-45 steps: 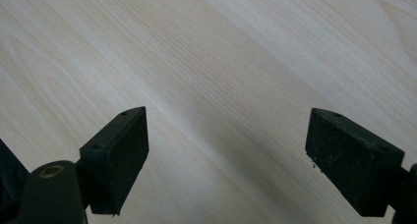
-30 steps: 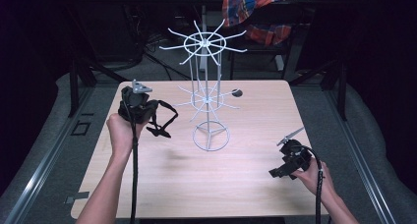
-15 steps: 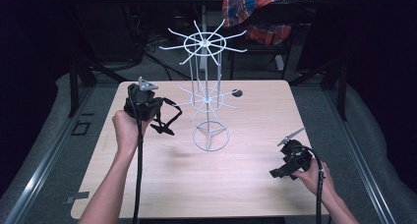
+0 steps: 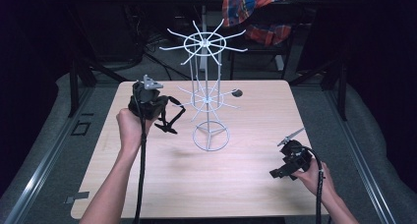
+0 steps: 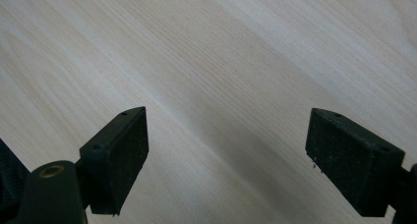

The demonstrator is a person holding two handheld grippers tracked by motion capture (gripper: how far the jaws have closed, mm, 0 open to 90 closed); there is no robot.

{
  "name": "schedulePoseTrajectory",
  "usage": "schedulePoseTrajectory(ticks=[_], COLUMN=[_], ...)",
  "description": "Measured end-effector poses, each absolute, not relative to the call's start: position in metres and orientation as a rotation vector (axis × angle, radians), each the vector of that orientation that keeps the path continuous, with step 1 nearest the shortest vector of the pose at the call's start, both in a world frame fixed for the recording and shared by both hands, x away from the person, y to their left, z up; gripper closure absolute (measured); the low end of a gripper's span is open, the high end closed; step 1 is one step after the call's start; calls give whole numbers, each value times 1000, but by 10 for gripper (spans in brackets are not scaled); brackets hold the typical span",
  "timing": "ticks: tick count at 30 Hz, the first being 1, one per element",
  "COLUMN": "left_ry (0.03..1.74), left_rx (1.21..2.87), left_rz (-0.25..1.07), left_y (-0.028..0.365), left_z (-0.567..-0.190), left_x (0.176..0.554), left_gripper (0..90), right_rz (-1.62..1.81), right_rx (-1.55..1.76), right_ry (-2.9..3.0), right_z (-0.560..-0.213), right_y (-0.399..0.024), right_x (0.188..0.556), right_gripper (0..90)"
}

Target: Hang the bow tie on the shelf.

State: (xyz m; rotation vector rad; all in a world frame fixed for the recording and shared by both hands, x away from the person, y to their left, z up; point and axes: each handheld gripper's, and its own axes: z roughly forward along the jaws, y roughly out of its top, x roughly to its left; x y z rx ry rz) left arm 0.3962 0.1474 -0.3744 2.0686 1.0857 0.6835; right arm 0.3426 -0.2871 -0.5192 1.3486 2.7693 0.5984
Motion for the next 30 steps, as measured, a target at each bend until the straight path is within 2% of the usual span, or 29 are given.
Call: schedulePoseTrajectory(ticks=[25,30], left_ry=[1023,1008], left_rx=[2106,2134], left_rz=[652,696], left_y=[131,125], left_z=[-372,-372], left_x=[391,390], left_gripper=[868,867], right_rz=[587,592], right_rx=[1348,1353], right_ry=[2775,2769], right_z=[-519,-519], right_y=[-288,-288], right_x=[343,343], right_gripper=[164,164])
